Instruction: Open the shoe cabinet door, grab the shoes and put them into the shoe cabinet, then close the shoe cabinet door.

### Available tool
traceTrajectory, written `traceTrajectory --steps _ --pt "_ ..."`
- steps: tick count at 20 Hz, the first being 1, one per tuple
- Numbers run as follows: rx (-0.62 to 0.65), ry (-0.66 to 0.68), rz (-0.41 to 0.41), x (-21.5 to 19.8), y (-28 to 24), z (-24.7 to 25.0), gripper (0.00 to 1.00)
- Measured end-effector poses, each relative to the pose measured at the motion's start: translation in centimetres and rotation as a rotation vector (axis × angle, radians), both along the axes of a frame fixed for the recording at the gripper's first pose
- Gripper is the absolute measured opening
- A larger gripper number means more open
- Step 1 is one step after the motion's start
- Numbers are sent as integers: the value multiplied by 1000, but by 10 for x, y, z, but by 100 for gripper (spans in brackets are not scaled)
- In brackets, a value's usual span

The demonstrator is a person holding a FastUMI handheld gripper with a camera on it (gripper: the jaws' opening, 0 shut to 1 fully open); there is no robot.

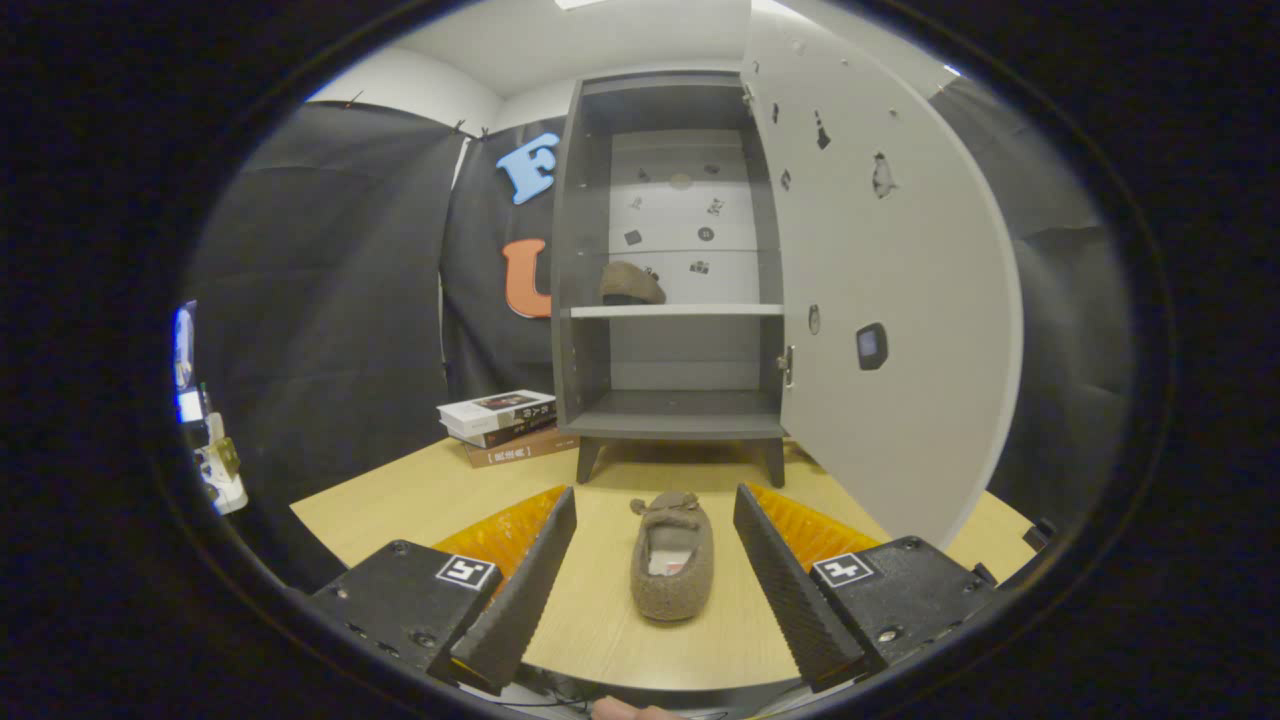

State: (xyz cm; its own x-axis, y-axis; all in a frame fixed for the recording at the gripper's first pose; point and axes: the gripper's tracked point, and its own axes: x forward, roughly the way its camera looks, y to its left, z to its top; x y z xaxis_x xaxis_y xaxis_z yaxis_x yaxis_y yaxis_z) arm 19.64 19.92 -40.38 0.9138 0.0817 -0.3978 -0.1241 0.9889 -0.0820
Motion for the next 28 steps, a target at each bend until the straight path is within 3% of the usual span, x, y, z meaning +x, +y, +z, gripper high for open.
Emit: traceTrajectory --steps 5,13,14,15,16,18,19,20,21,28 --pt "60 110 8 34 29 -64 100" --pt "-3 291 -31 85 13 -145 99" --pt "-12 330 -46 88 10 -151 94" --pt "-22 360 -71 91 4 -158 80" --pt "-8 402 -74 95 2 -167 77" --pt "43 457 -95 100 -4 -184 57" --pt "68 415 -116 108 -9 -182 38" --pt "102 399 -109 106 -6 -180 31" --pt "93 387 -82 103 -5 -181 15" --pt "48 310 -25 80 1 -154 13"
